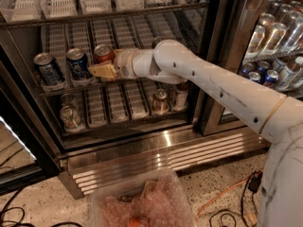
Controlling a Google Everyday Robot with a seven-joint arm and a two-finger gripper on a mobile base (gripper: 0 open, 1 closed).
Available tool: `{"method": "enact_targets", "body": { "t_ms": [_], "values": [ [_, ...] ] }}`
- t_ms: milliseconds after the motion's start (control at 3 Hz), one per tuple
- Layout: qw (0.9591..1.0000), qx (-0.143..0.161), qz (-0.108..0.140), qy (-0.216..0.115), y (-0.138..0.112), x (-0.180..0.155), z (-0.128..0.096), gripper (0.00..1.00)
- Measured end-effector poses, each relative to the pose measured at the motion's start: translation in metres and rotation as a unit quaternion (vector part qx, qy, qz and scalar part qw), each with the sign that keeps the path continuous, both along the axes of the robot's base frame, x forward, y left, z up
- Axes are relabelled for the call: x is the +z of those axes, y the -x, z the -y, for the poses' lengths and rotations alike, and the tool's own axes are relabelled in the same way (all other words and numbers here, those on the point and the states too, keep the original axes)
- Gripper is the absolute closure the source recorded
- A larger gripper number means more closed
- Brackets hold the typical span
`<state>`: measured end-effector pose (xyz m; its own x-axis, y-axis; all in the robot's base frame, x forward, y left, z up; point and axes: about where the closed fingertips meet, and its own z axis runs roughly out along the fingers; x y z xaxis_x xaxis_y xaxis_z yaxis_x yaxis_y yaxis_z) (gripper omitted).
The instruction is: Pick coke can from middle shelf of fridge
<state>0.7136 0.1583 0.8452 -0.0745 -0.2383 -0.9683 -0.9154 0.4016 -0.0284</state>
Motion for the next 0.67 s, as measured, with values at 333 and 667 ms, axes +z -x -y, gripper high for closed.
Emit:
{"method": "enact_targets", "body": {
  "t_ms": [333, 667],
  "values": [
    [1.0, 0.001, 0.001, 0.002, -0.0001, -0.0003, -0.0007, 0.66],
    [1.0, 0.001, 0.001, 0.002, -0.0024, 0.0001, -0.0009, 0.89]
  ]
}}
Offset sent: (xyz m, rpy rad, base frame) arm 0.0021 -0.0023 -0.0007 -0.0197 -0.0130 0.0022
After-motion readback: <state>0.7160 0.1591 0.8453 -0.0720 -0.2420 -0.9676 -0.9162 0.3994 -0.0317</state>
